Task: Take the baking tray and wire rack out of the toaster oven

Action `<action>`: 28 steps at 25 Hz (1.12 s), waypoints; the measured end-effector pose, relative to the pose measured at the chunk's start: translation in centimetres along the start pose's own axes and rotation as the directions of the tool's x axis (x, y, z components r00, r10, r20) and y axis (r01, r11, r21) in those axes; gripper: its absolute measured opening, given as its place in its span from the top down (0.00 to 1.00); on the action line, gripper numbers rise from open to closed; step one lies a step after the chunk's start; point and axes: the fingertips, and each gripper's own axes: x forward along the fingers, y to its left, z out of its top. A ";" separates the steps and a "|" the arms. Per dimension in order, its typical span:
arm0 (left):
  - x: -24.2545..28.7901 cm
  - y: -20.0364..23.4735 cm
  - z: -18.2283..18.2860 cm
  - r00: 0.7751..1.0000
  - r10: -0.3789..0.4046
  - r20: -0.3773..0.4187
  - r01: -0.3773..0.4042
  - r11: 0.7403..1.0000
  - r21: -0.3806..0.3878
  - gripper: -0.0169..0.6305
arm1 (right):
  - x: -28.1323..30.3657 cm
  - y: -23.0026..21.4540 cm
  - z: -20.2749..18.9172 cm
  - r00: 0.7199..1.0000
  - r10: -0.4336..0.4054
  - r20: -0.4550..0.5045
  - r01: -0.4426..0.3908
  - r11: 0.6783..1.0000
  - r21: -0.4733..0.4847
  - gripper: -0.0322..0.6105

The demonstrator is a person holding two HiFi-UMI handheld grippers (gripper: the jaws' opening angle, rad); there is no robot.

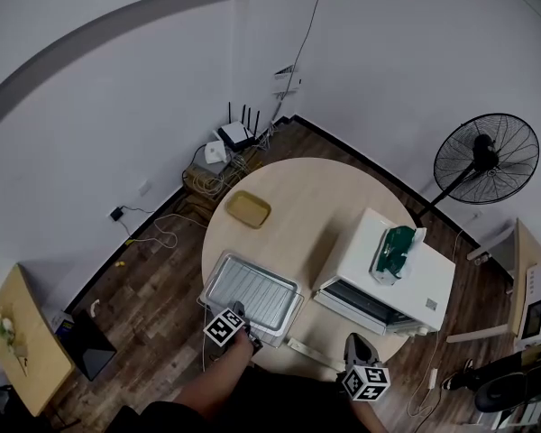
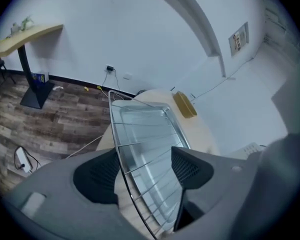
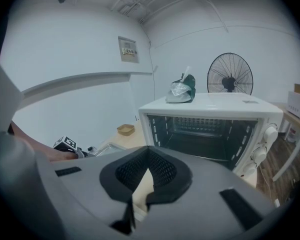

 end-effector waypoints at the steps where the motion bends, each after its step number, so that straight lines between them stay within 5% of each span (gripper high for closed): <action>1: 0.0 0.4 -0.1 1.000 0.013 -0.004 -0.013 1.000 0.013 0.49 | -0.1 0.0 -0.1 1.000 -0.002 -0.002 0.002 1.000 0.001 0.96; 6: 1.0 1.7 -1.5 0.998 0.017 -0.064 -0.016 1.000 0.013 0.48 | -0.3 0.1 -0.2 1.000 -0.007 -0.003 0.007 1.000 -0.002 0.96; 19: 0.8 1.9 -0.4 0.998 -0.040 -0.051 0.040 0.999 -0.011 0.48 | -1.4 0.5 -0.7 1.000 -0.017 -0.010 0.017 1.000 -0.014 0.96; 28: -1.6 1.5 1.2 0.990 -0.137 -0.026 0.139 0.978 0.158 0.48 | -3.7 0.5 -3.2 0.997 -0.051 -0.062 0.048 0.998 -0.042 0.96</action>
